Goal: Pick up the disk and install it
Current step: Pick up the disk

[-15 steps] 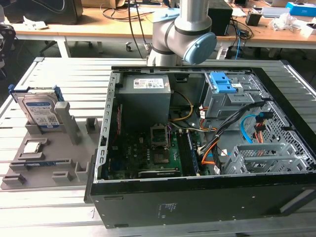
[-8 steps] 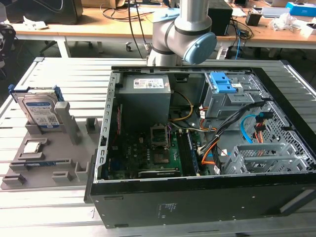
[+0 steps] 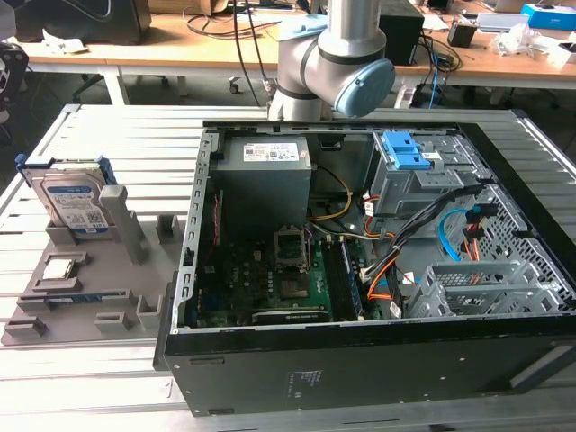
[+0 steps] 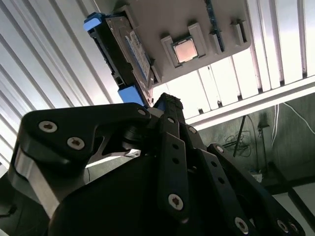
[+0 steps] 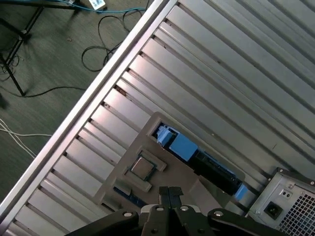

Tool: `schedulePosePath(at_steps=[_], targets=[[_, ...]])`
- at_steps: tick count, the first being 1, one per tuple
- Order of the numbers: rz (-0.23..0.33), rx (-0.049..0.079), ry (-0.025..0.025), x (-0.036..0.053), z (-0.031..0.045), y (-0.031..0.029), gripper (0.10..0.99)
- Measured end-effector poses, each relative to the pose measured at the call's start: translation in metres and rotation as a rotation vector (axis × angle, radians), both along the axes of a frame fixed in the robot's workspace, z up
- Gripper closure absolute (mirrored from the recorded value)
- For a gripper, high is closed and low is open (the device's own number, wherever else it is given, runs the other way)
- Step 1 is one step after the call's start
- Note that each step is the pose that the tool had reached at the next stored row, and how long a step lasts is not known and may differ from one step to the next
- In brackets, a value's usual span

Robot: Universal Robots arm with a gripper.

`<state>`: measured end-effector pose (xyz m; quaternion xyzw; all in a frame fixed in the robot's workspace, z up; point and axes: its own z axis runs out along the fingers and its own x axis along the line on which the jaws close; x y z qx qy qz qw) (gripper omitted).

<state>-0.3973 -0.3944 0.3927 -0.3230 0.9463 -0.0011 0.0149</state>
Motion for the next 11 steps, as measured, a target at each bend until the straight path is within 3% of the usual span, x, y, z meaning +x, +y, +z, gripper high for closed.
schedulePosePath(at_steps=[11], targets=[[0.104,0.000,0.0000,0.0000,0.0000,0.0000,0.984]])
